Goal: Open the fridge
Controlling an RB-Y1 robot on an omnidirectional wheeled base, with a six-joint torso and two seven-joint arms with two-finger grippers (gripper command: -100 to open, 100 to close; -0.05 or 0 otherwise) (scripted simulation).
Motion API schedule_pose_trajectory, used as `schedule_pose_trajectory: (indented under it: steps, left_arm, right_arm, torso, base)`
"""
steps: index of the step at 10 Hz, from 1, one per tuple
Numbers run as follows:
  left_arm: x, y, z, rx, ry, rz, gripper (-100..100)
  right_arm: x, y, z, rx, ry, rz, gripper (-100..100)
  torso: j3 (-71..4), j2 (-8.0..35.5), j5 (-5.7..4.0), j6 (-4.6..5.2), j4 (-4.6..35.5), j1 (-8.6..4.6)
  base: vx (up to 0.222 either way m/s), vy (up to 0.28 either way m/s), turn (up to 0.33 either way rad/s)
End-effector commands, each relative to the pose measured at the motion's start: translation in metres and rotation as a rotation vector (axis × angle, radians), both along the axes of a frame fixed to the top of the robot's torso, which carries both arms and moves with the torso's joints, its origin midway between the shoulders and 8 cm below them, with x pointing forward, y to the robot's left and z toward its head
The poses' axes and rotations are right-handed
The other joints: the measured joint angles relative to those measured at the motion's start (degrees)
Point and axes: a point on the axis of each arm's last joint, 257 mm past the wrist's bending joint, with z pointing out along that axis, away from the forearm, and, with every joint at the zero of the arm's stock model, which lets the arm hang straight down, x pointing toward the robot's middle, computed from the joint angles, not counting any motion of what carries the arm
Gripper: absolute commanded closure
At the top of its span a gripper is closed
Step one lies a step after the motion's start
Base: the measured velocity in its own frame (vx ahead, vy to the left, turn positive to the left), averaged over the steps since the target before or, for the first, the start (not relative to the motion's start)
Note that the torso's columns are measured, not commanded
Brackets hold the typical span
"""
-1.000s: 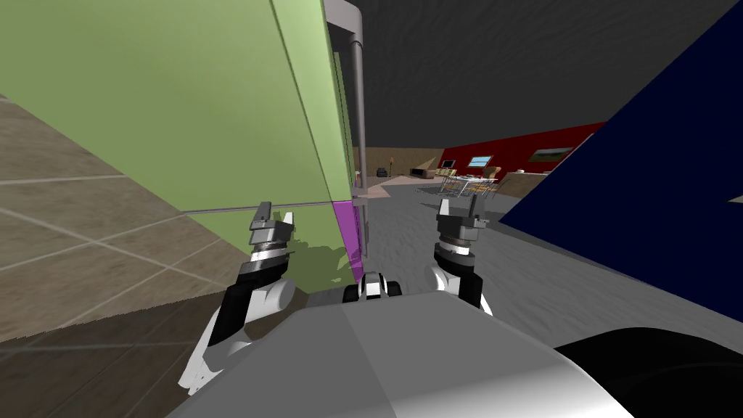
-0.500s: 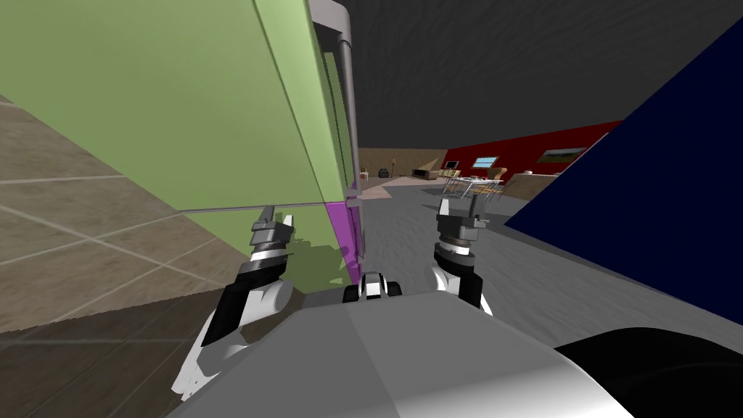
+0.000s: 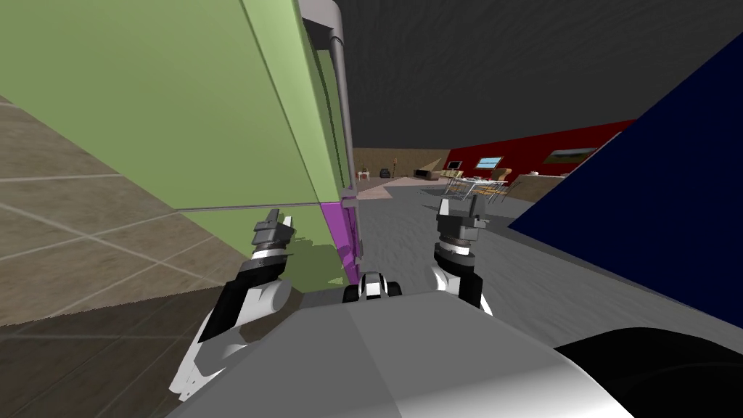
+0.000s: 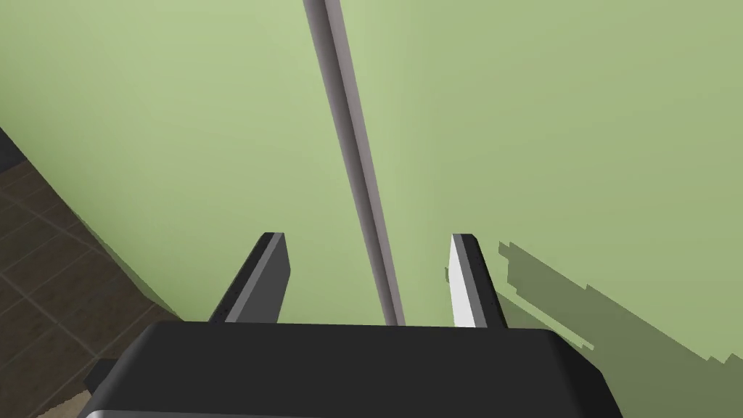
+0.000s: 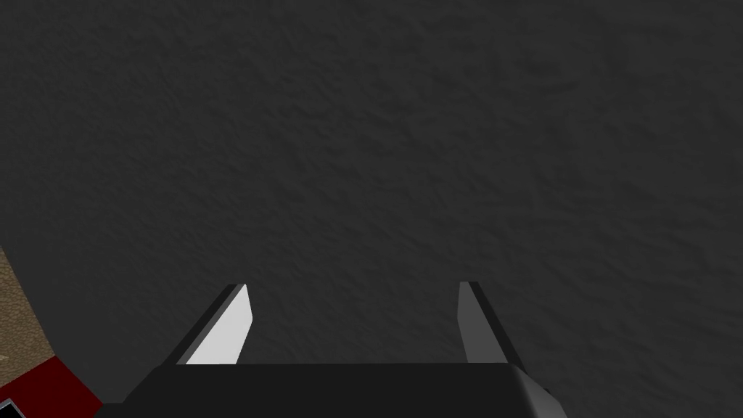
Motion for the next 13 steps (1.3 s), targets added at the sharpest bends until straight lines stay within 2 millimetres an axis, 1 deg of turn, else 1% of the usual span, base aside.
schedule_pose_trajectory:
  steps: [1,2,4,5,6,7,10,13]
  left_arm:
    - [0.008,0.001,-0.021,-0.046,0.074,-0.013,-100]
    - [0.009,0.001,-0.023,-0.048,0.084,-0.013,-100]
    - [0.009,0.001,-0.023,-0.048,0.084,-0.013,-100]
    - [0.011,0.006,-0.033,-0.068,0.119,-0.01,-100]
    - [0.011,0.006,-0.033,-0.068,0.119,-0.01,-100]
    - [0.012,0.01,-0.039,-0.086,0.144,-0.008,-100]
    - [0.014,0.014,-0.05,-0.107,0.186,-0.006,-100]
    - [0.014,0.014,-0.05,-0.107,0.186,-0.006,-100]
  right_arm:
    - [0.0,0.0,0.0,0.0,0.0,0.0,0]
    - [0.0,0.0,0.0,0.0,0.0,0.0,0]
    - [0.0,0.0,0.0,0.0,0.0,0.0,0]
    - [0.0,0.0,0.0,0.0,0.0,0.0,0]
    - [0.0,0.0,0.0,0.0,0.0,0.0,0]
    - [0.0,0.0,0.0,0.0,0.0,0.0,0]
    - [0.0,0.0,0.0,0.0,0.0,0.0,0]
    - [0.0,0.0,0.0,0.0,0.0,0.0,0]
  torso:
    - [-0.08,-0.11,-0.05,0.18,-0.02,-0.12]
    - [-0.12,-0.15,-0.07,0.24,-0.06,-0.23]
    - [-0.09,-0.09,-0.03,0.41,-0.01,-0.03]
    - [-0.08,-0.07,-0.03,0.32,0.0,-0.04]
    - [-0.1,-0.15,-0.01,0.16,-0.04,-0.13]
    - [-0.11,-0.16,-0.02,0.17,-0.04,-0.11]
    - [-0.03,-0.04,-0.04,0.24,0.02,-0.19]
    - [-0.02,-0.05,0.06,0.33,0.01,0.01]
  base:
    - [0.045,-0.129,0.042]
    - [0.021,-0.09,0.059]
    - [-0.002,-0.001,-0.008]
    - [0.01,-0.05,0.028]
    - [0.032,-0.066,0.056]
    - [0.015,-0.106,0.076]
    - [0.02,-0.097,0.048]
    - [0.004,-0.012,0.001]
